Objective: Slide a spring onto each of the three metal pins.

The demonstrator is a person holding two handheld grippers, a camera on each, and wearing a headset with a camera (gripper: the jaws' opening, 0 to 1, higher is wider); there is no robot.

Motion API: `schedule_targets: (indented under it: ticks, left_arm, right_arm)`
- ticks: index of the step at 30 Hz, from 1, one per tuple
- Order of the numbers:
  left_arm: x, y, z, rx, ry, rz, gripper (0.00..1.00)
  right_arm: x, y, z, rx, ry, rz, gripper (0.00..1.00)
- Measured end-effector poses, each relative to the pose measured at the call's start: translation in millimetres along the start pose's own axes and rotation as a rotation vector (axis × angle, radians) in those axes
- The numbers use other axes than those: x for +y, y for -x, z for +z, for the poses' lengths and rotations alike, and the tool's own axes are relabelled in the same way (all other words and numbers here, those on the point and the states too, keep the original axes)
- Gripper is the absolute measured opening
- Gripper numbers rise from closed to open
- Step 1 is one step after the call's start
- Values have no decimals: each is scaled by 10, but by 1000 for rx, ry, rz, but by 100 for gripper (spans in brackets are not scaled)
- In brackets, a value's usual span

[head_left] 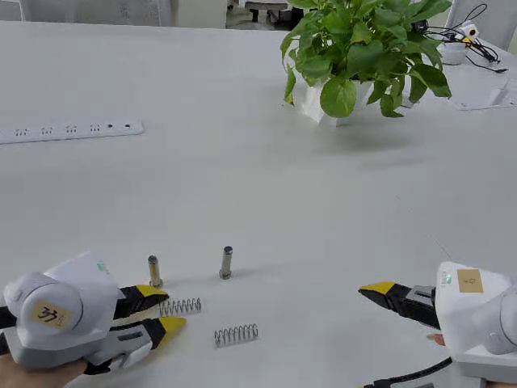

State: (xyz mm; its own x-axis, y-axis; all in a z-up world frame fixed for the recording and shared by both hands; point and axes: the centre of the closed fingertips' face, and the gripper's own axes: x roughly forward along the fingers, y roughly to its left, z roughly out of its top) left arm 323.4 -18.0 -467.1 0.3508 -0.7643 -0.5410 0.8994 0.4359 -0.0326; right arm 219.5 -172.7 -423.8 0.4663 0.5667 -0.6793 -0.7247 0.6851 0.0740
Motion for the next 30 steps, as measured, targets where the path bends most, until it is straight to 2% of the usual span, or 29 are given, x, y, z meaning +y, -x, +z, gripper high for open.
schedule_targets:
  ticks: [9, 18, 24, 30]
  left_arm:
    - [-33, 15, -7, 15, -68, -7, 9]
    - [-21, 23, -15, 26, -79, 6, 9]
    - [-25, 29, -25, 51, -126, 5, 9]
    - [-43, 31, -34, 57, -123, 2, 10]
  right_arm:
    - [7, -1, -8, 0, -5, 2, 95]
    - [37, -32, -6, 4, -3, 12, 95]
    - [39, -55, 25, 1, 3, 18, 95]
    - [52, -54, 9, 3, 8, 20, 94]
